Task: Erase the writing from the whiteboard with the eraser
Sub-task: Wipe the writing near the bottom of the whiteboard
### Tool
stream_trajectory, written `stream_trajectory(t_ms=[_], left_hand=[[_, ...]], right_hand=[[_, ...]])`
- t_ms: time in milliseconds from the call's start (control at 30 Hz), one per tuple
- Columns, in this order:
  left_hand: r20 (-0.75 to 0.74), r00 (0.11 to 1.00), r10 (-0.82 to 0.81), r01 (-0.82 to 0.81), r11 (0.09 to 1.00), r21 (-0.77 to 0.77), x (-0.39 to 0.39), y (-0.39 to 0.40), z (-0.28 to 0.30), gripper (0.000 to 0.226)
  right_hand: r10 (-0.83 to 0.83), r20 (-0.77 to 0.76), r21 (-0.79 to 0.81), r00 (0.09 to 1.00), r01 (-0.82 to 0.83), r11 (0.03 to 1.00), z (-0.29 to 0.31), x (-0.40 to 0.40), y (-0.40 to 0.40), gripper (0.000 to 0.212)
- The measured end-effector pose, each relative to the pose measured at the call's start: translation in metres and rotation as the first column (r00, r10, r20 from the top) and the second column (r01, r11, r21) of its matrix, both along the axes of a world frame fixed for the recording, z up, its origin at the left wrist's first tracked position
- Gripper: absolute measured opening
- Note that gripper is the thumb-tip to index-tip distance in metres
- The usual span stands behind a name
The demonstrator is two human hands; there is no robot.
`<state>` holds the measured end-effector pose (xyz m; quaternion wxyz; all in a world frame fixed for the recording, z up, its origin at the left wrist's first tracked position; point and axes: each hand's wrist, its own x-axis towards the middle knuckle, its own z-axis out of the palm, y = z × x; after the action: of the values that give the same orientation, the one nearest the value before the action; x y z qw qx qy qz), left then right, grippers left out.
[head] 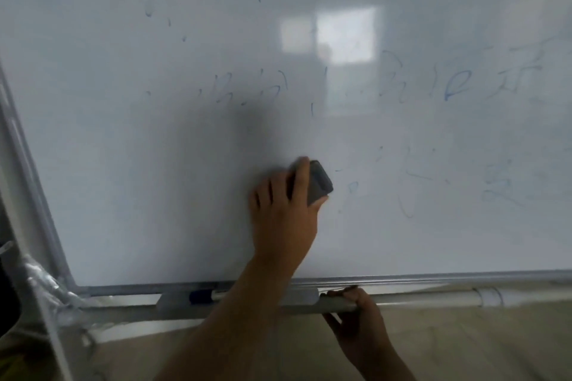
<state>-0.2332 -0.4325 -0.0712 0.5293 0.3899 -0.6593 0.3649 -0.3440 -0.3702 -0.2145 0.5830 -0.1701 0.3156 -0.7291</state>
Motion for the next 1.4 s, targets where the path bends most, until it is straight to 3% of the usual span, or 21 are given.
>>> stream_trajectory(t_ms=[67, 100, 167, 233, 300, 433, 500, 600, 700, 767, 867, 933, 1000, 1100, 1133, 1167, 1300, 1333, 1400], left_hand=[[-0.198, 0.98, 0.018, -0.011, 0.999, 0.039, -0.001, 0.002, 0.011, 0.059], [-0.19, 0.981, 0.023, -0.017, 0.999, 0.035, -0.004, 0.004, 0.009, 0.058], [0.043, 0.999, -0.013, 0.014, 1.0, -0.009, -0.01, 0.007, -0.01, 0.058], [0.282, 0.958, -0.053, 0.066, 0.997, -0.038, -0.009, 0.009, -0.033, 0.06], [0.313, 0.949, -0.046, 0.058, 0.998, -0.031, -0.005, 0.009, -0.041, 0.061], [-0.077, 0.997, 0.032, -0.031, 0.999, 0.025, -0.002, 0.006, -0.008, 0.057], [-0.183, 0.982, 0.052, -0.048, 0.998, 0.028, 0.001, 0.003, -0.001, 0.057], [0.052, 0.999, 0.004, -0.004, 1.0, 0.005, -0.001, 0.007, -0.033, 0.06], [0.309, 0.949, -0.063, 0.062, 0.998, 0.015, -0.003, 0.013, -0.065, 0.063], [0.245, 0.969, -0.031, 0.031, 1.0, 0.005, -0.004, 0.014, -0.055, 0.062], [-0.048, 0.998, 0.052, -0.05, 0.998, 0.027, -0.005, 0.011, -0.015, 0.056], [-0.137, 0.989, 0.063, -0.06, 0.998, 0.028, -0.006, 0.009, -0.008, 0.055], [-0.031, 0.999, 0.006, -0.005, 0.999, 0.043, -0.01, 0.012, -0.027, 0.056], [0.258, 0.965, -0.055, 0.051, 0.998, 0.019, -0.014, 0.019, -0.061, 0.062], [0.282, 0.958, -0.049, 0.049, 0.999, 0.005, -0.012, 0.018, -0.057, 0.061], [0.243, 0.969, -0.034, 0.037, 0.999, -0.008, -0.012, 0.017, -0.046, 0.059], [-0.143, 0.989, 0.046, -0.043, 0.999, 0.029, -0.014, 0.013, 0.015, 0.054], [-0.175, 0.983, 0.053, -0.049, 0.998, 0.031, -0.017, 0.013, 0.017, 0.054], [-0.072, 0.997, 0.006, -0.003, 0.999, 0.044, -0.025, 0.02, -0.004, 0.055]], right_hand=[[0.015, 0.007, -0.033, 1.0, -0.015, 0.999, 0.003, 0.0, 0.0, 0.012], [0.012, 0.001, -0.034, 1.0, -0.012, 0.999, 0.0, -0.001, -0.001, 0.01], [0.015, -0.012, -0.051, 1.0, -0.015, 0.999, -0.003, -0.003, -0.002, 0.013], [0.008, -0.007, -0.05, 1.0, -0.009, 0.999, -0.004, -0.004, -0.003, 0.017], [0.023, -0.003, -0.04, 1.0, -0.024, 0.999, -0.005, -0.002, -0.002, 0.013], [0.042, 0.006, -0.058, 0.999, -0.041, 0.997, -0.007, -0.003, -0.002, 0.017], [0.039, 0.0, -0.075, 0.999, -0.039, 0.996, -0.008, -0.005, -0.003, 0.027], [0.027, 0.009, -0.058, 1.0, -0.027, 0.998, -0.009, -0.005, -0.003, 0.035], [0.022, 0.008, -0.05, 1.0, -0.022, 0.999, -0.009, -0.005, -0.003, 0.035], [0.029, 0.014, -0.051, 0.999, -0.028, 0.998, -0.008, -0.003, -0.003, 0.034], [0.035, 0.018, -0.046, 0.999, -0.034, 0.998, -0.007, -0.003, -0.002, 0.031], [0.032, 0.01, -0.046, 0.999, -0.032, 0.998, -0.007, -0.004, -0.001, 0.029], [0.028, 0.008, -0.041, 1.0, -0.028, 0.999, -0.008, -0.006, -0.001, 0.029], [0.036, 0.009, -0.046, 0.999, -0.036, 0.998, -0.007, -0.005, -0.001, 0.024], [0.04, 0.007, -0.052, 0.999, -0.04, 0.998, -0.007, -0.005, 0.0, 0.021], [0.042, 0.008, -0.055, 0.999, -0.042, 0.998, -0.007, -0.004, -0.001, 0.019], [0.041, 0.004, -0.049, 0.999, -0.041, 0.998, -0.007, -0.005, 0.001, 0.023], [0.036, 0.005, -0.044, 0.999, -0.035, 0.998, -0.007, -0.005, 0.002, 0.025], [0.029, 0.011, -0.034, 1.0, -0.029, 0.999, -0.008, -0.006, 0.003, 0.027]])
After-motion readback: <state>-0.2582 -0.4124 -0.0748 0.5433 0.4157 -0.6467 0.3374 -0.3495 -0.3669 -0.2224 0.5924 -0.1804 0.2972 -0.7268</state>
